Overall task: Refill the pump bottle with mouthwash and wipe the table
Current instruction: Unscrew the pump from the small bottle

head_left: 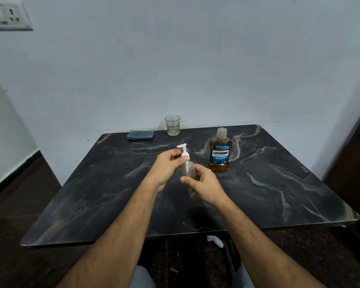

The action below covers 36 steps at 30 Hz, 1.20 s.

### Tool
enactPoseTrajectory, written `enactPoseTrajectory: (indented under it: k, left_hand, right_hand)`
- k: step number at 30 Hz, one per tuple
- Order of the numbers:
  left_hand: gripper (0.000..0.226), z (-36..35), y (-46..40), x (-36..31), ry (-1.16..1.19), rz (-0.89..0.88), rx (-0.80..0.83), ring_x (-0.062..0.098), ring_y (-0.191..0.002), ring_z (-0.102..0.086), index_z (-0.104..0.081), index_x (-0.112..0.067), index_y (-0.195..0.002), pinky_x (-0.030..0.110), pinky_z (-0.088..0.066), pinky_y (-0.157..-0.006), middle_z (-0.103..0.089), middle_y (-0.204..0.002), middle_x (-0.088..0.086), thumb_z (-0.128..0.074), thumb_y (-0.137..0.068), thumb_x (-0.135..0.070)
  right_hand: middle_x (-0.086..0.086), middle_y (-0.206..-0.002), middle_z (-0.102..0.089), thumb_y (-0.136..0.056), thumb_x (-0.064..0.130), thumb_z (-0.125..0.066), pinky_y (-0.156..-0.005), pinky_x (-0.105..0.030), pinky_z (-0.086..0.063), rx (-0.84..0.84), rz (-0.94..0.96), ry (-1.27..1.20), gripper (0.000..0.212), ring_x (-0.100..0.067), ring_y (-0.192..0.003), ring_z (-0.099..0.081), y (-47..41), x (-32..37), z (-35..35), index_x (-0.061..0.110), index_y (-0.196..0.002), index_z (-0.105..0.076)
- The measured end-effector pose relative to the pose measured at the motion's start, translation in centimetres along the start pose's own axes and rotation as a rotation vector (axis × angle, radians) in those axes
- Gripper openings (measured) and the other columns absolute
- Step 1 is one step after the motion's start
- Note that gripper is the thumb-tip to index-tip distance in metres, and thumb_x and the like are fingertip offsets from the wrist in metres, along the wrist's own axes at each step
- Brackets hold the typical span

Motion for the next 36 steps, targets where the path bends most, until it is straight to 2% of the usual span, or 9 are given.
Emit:
enactPoseTrajectory:
  k: [4,7,13,16,20,22,25,29,36]
  left_hand:
    - [0.016,-0.1,0.1,-0.5,-0.005,-0.029,-0.033,0.01,-0.095,-0.066,-0.072,-0.017,-0.105,0.023,-0.048,-0.079,-0.073,-0.099,-0.003,-0.068,-0.091,-0.011]
    - [0.016,0.3,-0.2,-0.6,0.055,-0.026,-0.092,0.016,-0.097,-0.068,-0.07,-0.015,-0.104,0.027,-0.05,-0.082,-0.075,-0.099,0.002,-0.072,-0.088,-0.016]
    - [0.008,2.2,-0.8,-1.3,0.246,-0.031,-0.242,0.019,-0.095,-0.07,-0.068,-0.017,-0.099,0.037,-0.051,-0.089,-0.075,-0.091,0.001,-0.068,-0.092,-0.018]
    - [0.001,4.1,-1.5,-1.9,0.329,-0.026,-0.312,0.014,-0.086,-0.07,-0.066,-0.02,-0.094,0.034,-0.049,-0.082,-0.073,-0.083,-0.004,-0.067,-0.093,-0.021]
    - [0.004,7.3,-2.5,-2.7,0.329,-0.022,-0.413,0.009,-0.072,-0.067,-0.066,-0.019,-0.094,0.03,-0.052,-0.072,-0.067,-0.083,-0.003,-0.067,-0.093,-0.022]
    - [0.009,8.8,-3.4,-2.3,0.169,-0.009,-0.426,0.01,-0.071,-0.063,-0.069,-0.017,-0.097,0.03,-0.051,-0.071,-0.067,-0.083,-0.002,-0.071,-0.09,-0.023]
    - [0.025,10.6,-4.6,-1.0,-0.356,0.007,-0.425,0.01,-0.071,-0.06,-0.074,-0.015,-0.103,0.026,-0.049,-0.067,-0.069,-0.083,-0.006,-0.078,-0.083,-0.029]
    - [0.025,11.8,-4.8,1.6,-1.009,0.152,-0.398,0.021,-0.103,-0.063,-0.072,-0.032,-0.104,0.038,-0.045,-0.093,-0.07,-0.1,-0.007,-0.075,-0.082,-0.044]
    - [0.03,13.1,-5.3,5.4,-1.19,0.252,-0.472,0.025,-0.106,-0.063,-0.069,-0.029,-0.101,0.042,-0.036,-0.096,-0.072,-0.103,0.0,-0.068,-0.085,-0.054]
  right_hand:
    - [0.003,-0.11,-0.065,-0.086,0.028,-0.074,-0.066,-0.021,-0.053,0.012,-0.006,0.009,0.036,-0.01,-0.098,-0.064,0.1,-0.1,-0.1,0.02,-0.118,-0.06]
    - [0.005,-0.107,-0.065,-0.085,0.028,-0.075,-0.06,-0.021,-0.053,0.009,-0.02,0.009,0.035,-0.011,-0.096,-0.065,0.2,-0.4,0.0,0.021,-0.116,-0.06]
    - [0.011,-0.108,-0.064,-0.082,0.03,-0.077,-0.076,-0.029,-0.058,-0.011,-0.051,0.049,0.035,-0.009,-0.1,-0.062,0.1,-1.7,0.2,0.025,-0.114,-0.062]
    - [0.011,-0.108,-0.066,-0.08,0.032,-0.079,-0.087,-0.037,-0.057,-0.023,-0.051,0.079,0.038,-0.007,-0.1,-0.062,-0.1,-2.4,0.4,0.025,-0.113,-0.064]
    - [0.011,-0.105,-0.067,-0.079,0.032,-0.08,-0.091,-0.037,-0.055,-0.049,-0.045,0.102,0.036,-0.005,-0.097,-0.063,-0.6,-3.3,0.6,0.024,-0.11,-0.065]
    - [0.01,-0.103,-0.067,-0.078,0.032,-0.08,-0.09,-0.037,-0.055,-0.073,-0.031,0.104,0.035,-0.006,-0.096,-0.063,-0.8,-3.3,0.8,0.023,-0.108,-0.065]
    - [0.01,-0.104,-0.066,-0.079,0.031,-0.08,-0.09,-0.036,-0.055,-0.118,-0.022,0.09,0.031,-0.006,-0.097,-0.061,-1.2,-3.3,1.1,0.024,-0.105,-0.064]
    - [0.01,-0.106,-0.066,-0.081,0.028,-0.079,-0.089,-0.034,-0.055,-0.17,0.009,0.059,0.029,-0.005,-0.099,-0.061,-1.7,-3.2,1.3,0.025,-0.104,-0.063]
    - [0.009,-0.112,-0.064,-0.078,0.032,-0.08,-0.089,-0.028,-0.052,-0.21,0.025,0.059,0.037,-0.006,-0.103,-0.059,-2.7,-4.0,0.9,0.025,-0.11,-0.063]
Point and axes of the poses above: each hand's wrist, its own y-axis away from the middle knuckle, its own z-axis out of the back of the hand, x = y × z, the point moved 8 cm from there along -y, towards the middle knuckle
